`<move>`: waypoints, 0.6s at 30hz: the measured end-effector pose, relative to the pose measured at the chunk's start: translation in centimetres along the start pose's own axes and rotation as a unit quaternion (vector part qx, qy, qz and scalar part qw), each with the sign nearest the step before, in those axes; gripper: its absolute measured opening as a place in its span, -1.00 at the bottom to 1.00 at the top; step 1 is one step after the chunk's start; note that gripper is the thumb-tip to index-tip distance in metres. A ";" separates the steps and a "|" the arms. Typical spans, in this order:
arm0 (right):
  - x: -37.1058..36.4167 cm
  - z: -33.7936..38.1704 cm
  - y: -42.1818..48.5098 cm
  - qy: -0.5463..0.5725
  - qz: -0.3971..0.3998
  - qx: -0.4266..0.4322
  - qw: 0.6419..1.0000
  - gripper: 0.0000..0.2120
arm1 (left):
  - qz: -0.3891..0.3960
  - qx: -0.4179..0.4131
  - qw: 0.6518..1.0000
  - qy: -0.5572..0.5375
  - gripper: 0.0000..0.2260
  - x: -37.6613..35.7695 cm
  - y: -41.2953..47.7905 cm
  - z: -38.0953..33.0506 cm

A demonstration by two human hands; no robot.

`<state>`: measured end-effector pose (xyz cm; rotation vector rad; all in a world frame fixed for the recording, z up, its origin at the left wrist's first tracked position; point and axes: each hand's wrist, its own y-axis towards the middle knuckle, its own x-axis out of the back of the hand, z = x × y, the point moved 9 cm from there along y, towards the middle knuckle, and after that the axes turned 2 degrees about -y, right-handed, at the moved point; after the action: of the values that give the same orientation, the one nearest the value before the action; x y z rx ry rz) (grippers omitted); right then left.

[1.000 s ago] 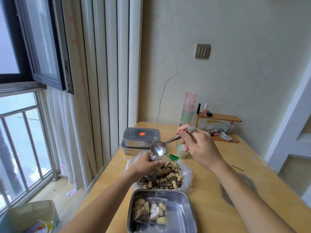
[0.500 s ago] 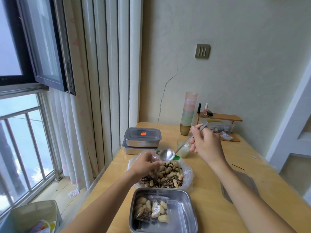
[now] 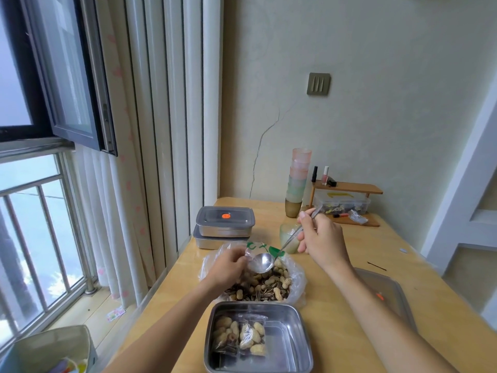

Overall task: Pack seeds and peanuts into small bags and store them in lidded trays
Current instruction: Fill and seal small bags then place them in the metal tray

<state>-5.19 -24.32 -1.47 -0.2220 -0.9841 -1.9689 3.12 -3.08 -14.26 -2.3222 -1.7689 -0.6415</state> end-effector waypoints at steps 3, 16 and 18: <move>0.4 0.4 0.3 0.019 -0.015 0.000 1.000 -0.69 | 0.038 0.019 0.998 0.041 -0.58 -0.9 -0.1 0.0; 1.3 0.0 1.1 0.032 -0.022 0.006 0.999 -0.71 | 0.023 0.007 1.000 -0.008 -0.70 -1.0 -0.5 -0.3; 1.2 0.1 1.1 0.038 -0.018 0.011 0.999 -0.71 | 0.045 -0.009 0.999 -0.028 -0.79 -1.2 -0.6 -0.6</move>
<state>-5.12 -25.32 -0.16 -0.1171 -0.9659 -1.9826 2.15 -4.15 -14.35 -2.4376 -1.6761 -0.5860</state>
